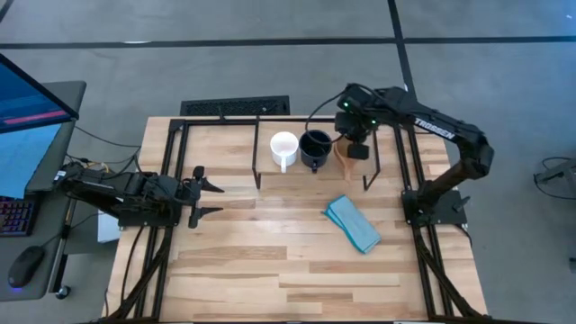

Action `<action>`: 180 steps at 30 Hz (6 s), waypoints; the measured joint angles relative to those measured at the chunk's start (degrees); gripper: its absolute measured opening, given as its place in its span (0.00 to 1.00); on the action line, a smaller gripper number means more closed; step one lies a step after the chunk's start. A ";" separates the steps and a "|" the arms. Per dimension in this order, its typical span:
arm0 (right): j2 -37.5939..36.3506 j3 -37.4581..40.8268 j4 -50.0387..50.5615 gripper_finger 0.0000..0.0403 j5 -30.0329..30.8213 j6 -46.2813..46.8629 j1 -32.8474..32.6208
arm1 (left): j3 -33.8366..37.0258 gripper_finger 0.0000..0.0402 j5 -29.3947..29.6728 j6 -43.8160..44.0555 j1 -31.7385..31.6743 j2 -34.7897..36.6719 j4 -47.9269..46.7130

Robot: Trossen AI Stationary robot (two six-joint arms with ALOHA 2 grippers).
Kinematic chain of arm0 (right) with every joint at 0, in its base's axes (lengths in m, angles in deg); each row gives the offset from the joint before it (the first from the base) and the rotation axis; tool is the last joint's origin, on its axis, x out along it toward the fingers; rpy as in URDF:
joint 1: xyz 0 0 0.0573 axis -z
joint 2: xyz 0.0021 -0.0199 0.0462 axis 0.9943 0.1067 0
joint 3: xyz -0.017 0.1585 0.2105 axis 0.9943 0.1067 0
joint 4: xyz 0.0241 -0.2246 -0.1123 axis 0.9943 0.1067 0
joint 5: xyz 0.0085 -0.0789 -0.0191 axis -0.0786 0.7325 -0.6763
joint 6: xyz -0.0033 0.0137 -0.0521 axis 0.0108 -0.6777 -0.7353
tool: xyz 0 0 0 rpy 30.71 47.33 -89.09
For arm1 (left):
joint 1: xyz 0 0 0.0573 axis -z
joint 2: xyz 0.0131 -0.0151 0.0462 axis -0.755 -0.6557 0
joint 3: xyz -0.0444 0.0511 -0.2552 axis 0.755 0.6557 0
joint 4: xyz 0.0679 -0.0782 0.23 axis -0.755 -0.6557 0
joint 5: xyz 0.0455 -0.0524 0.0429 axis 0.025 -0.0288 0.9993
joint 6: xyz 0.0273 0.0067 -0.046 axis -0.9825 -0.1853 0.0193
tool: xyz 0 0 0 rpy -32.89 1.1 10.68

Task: Stack small to large cups/mugs on shelf
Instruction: Put the brown wooden mug on the shelf

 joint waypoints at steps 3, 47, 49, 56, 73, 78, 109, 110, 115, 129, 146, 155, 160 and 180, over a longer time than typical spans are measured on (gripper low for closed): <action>1.31 0.00 -1.45 0.07 -1.22 -0.46 0.79 | 0.00 0.63 0.00 0.05 -0.01 0.01 0.00; 5.25 0.07 -1.96 0.18 -2.79 1.09 2.90 | 0.00 0.63 0.00 0.69 0.00 0.00 -1.25; 5.25 0.07 -1.97 0.18 -2.79 1.09 2.90 | 0.00 0.63 0.00 0.69 0.00 0.00 -1.25; 5.27 0.07 -1.97 0.18 -2.82 1.09 2.90 | 0.00 0.63 0.00 0.69 0.00 0.00 -1.25; 5.27 0.04 -1.97 0.19 0.83 0.39 2.87 | 0.00 0.63 0.00 0.68 0.00 0.02 -1.25; 5.27 0.04 -3.08 0.19 0.83 -0.43 1.98 | 0.00 0.63 0.00 0.69 0.00 0.00 -1.25; 5.27 0.00 -4.70 0.37 3.81 1.11 0.78 | 0.00 0.63 0.00 0.66 -0.01 0.00 -1.25; 5.27 0.00 -4.70 0.39 4.37 1.10 0.80 | 0.00 0.63 0.00 0.66 0.00 0.02 -1.25; 5.27 0.00 -4.52 0.46 4.73 1.09 0.84 | 0.00 0.63 -0.01 0.66 0.00 0.00 -1.25; 5.27 0.00 -5.01 0.52 3.89 1.52 0.57 | 0.00 0.63 0.00 0.66 -0.02 0.00 -1.25; 5.27 0.00 -6.23 0.52 3.37 1.09 -3.62 | 0.00 0.63 0.00 0.66 0.00 0.01 -1.25; 5.27 0.00 -6.21 0.52 2.15 1.57 -4.45 | 0.00 0.63 -0.02 0.66 -0.01 0.00 -1.25; 5.27 0.00 -6.14 0.52 2.17 1.56 -4.42 | 0.00 0.63 -0.02 0.93 -0.01 0.00 -1.25; 3.54 0.04 -5.23 0.52 2.78 2.79 -4.29 | 0.00 0.63 -0.02 1.03 -0.01 0.02 -1.25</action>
